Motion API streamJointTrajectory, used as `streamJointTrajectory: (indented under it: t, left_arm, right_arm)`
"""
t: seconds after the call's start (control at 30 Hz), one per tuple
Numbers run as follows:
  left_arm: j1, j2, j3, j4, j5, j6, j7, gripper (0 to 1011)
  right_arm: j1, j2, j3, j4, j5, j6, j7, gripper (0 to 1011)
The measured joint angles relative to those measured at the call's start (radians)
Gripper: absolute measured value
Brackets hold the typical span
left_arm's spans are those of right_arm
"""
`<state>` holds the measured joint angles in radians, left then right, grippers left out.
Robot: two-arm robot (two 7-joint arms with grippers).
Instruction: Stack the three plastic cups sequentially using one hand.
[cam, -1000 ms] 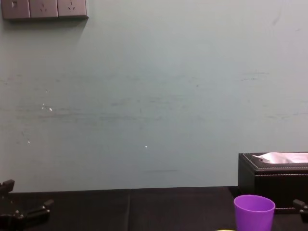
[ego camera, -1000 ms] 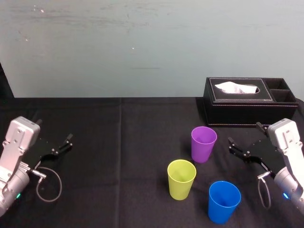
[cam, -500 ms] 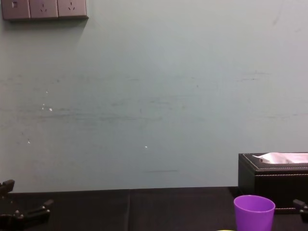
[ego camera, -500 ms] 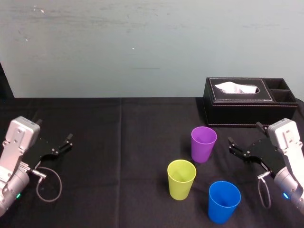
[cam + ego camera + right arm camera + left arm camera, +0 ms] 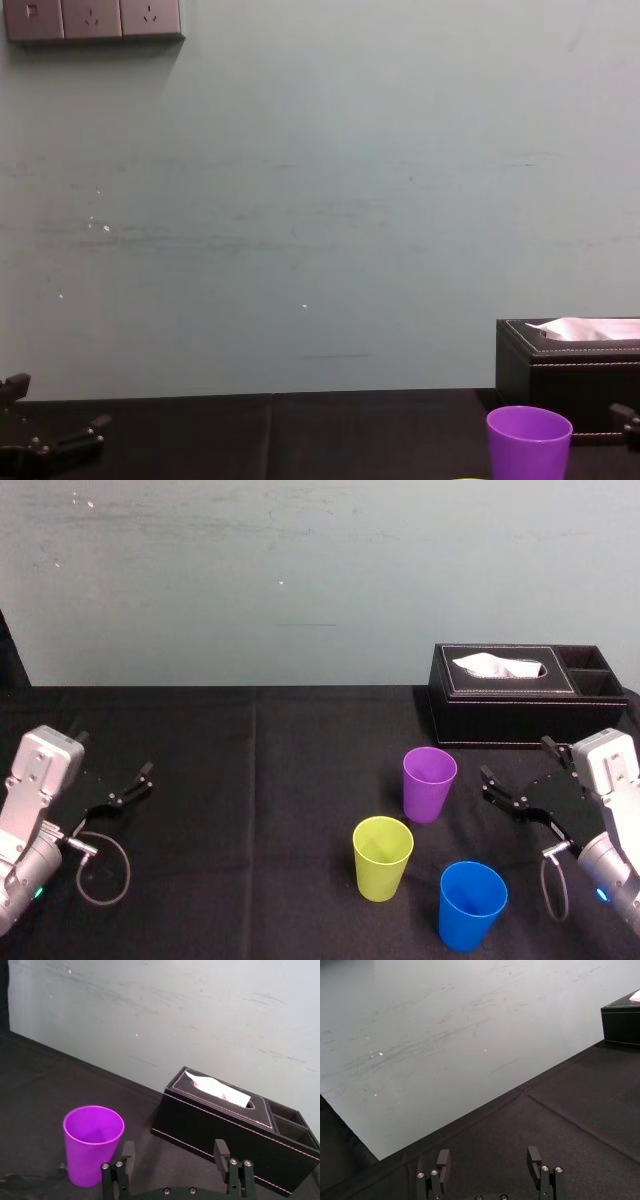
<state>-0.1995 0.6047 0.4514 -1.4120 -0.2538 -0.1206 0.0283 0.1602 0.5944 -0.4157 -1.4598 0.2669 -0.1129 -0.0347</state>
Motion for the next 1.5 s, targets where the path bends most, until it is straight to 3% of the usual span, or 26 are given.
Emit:
streamJointTrajectory:
  t: [0.33,0.67,0.83,1.27,1.5]
  left_arm:
    - [0.000,0.000,0.000,0.000,0.000,0.000,0.000,1000]
    - [0.000,0.000,0.000,0.000,0.000,0.000,0.000,1000]
    - [0.000,0.000,0.000,0.000,0.000,0.000,0.000,1000]
    - [0.000,0.000,0.000,0.000,0.000,0.000,0.000,1000]
    - [0.000,0.000,0.000,0.000,0.000,0.000,0.000,1000]
  right_arm:
    - [-0.094,0.021,0.067,-0.113,0.055,0.057,0.007,1003]
    - [-0.277,0.096,0.168,-0.276,0.154,0.178,0.040,1003]
    - [-0.351,0.122,0.197,-0.335,0.187,0.241,0.055,1003]
    - [-0.512,0.167,0.240,-0.448,0.185,0.329,0.077,1002]
    - [-0.549,0.167,0.250,-0.478,0.174,0.333,0.088,1003]
